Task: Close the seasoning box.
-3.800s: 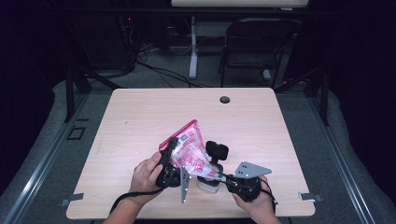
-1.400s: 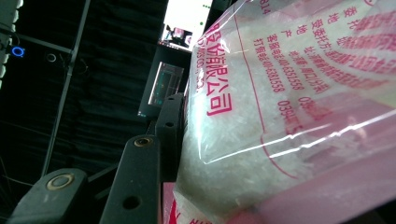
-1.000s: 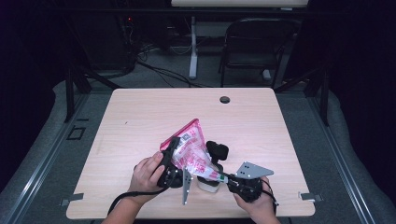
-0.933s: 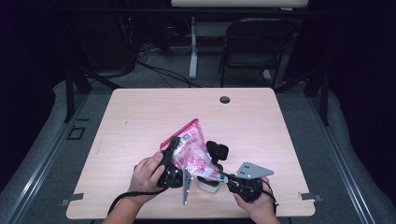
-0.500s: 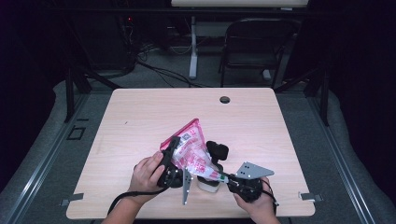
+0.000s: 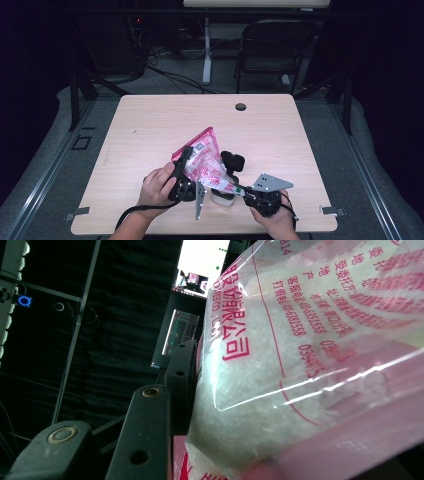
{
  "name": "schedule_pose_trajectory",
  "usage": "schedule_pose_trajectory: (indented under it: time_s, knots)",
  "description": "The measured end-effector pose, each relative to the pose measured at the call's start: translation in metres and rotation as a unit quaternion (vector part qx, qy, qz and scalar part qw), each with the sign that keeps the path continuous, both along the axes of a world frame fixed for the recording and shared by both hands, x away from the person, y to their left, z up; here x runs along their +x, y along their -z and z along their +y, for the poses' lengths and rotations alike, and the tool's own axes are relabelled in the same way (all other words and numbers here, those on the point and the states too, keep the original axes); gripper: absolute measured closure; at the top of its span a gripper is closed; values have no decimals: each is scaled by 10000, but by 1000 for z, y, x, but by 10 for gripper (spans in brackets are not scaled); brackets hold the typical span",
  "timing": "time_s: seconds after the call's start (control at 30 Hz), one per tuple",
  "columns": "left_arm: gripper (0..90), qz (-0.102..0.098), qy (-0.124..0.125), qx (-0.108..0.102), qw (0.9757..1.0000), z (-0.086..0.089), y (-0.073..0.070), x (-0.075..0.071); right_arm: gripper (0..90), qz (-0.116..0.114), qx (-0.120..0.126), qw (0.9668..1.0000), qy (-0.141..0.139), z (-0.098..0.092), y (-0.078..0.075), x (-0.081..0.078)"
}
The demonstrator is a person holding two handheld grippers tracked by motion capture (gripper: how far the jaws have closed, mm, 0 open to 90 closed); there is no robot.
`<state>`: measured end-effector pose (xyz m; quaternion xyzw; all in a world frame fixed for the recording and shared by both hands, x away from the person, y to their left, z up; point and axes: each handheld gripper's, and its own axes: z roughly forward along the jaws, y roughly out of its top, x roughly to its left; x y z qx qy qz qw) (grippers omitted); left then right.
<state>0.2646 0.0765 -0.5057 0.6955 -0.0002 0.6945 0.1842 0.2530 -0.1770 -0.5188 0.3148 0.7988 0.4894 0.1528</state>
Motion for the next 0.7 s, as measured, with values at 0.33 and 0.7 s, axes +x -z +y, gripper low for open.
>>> schedule_pose_trajectory:
  time_s: [0.33, 0.7]
  knots:
    - [630, -46, 14, 63, 10000, -1, 0, 0, 894, 11, 8, 10000, 37, 0, 2, 1]
    - [633, -41, 19, 80, 10000, -1, -1, -1, 895, 7, -6, 10000, 41, 0, 1, 1]
